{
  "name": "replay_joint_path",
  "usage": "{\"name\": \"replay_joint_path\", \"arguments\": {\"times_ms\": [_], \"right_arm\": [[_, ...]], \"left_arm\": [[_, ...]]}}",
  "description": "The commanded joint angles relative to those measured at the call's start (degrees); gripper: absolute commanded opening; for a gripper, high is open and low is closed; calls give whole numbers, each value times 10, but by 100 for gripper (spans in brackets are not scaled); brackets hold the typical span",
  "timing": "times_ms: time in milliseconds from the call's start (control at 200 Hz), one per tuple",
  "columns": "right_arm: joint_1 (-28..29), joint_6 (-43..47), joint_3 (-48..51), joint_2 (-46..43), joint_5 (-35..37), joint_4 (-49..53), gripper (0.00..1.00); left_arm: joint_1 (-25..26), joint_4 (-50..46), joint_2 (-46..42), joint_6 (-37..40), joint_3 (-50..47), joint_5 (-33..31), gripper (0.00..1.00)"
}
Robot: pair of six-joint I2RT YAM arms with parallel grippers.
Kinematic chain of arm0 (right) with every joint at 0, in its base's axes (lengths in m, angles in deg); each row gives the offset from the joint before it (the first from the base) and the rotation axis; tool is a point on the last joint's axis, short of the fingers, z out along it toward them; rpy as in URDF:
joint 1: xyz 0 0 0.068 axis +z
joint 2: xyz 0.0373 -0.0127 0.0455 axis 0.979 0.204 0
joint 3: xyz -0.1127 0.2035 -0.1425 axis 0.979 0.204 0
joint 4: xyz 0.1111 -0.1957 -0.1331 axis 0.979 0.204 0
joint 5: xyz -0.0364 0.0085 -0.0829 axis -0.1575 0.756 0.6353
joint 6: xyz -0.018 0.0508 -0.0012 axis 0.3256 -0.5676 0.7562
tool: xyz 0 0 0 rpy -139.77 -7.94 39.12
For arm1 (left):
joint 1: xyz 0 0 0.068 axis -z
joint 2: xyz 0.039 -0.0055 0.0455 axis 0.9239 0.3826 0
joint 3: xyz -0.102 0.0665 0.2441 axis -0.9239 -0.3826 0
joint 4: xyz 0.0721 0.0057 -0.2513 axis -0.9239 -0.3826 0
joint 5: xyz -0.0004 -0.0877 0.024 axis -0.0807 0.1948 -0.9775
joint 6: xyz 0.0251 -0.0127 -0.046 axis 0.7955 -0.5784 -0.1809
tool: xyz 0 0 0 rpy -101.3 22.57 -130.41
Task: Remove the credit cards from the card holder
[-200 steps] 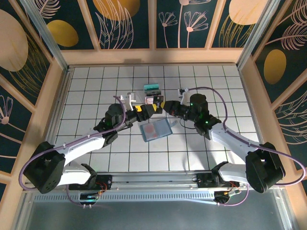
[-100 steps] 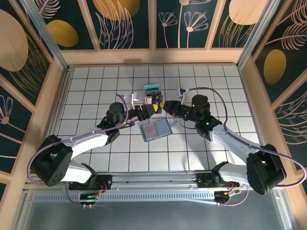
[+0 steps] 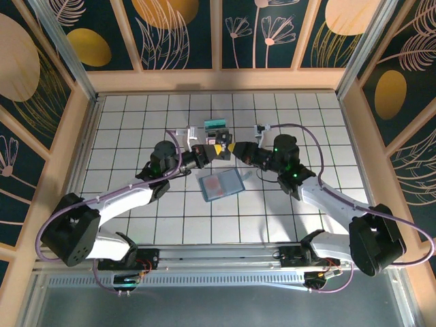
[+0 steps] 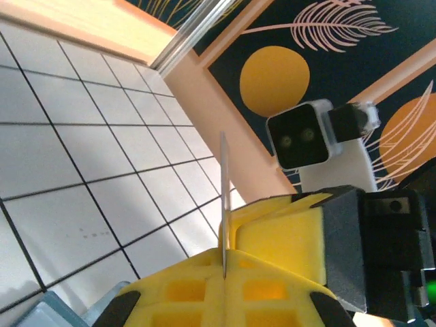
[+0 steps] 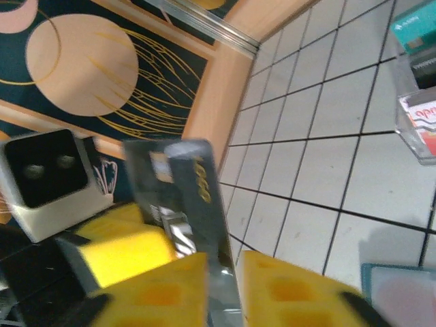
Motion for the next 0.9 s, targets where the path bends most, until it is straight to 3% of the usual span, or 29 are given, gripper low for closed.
{"name": "replay_joint_path", "arguments": {"times_ms": [0, 240, 380, 561, 641, 896], "right_arm": [[-7, 37, -23, -17, 30, 59, 39], [-8, 68, -37, -59, 118, 154, 67], [-8, 76, -36, -89, 164, 179, 75], [-9, 75, -42, -118, 228, 234, 87], [-12, 73, -42, -128, 250, 253, 99], [-21, 79, -45, -140, 287, 282, 99]], "left_arm": [[-11, -124, -25, 159, 46, -42, 0], [-59, -247, 4, 469, 122, -45, 0], [-80, -300, 72, 636, 207, -27, 0], [-108, -384, 188, 751, 341, 13, 0], [-109, -419, 237, 805, 384, 4, 0], [-111, -524, 349, 904, 496, -3, 0]]}}
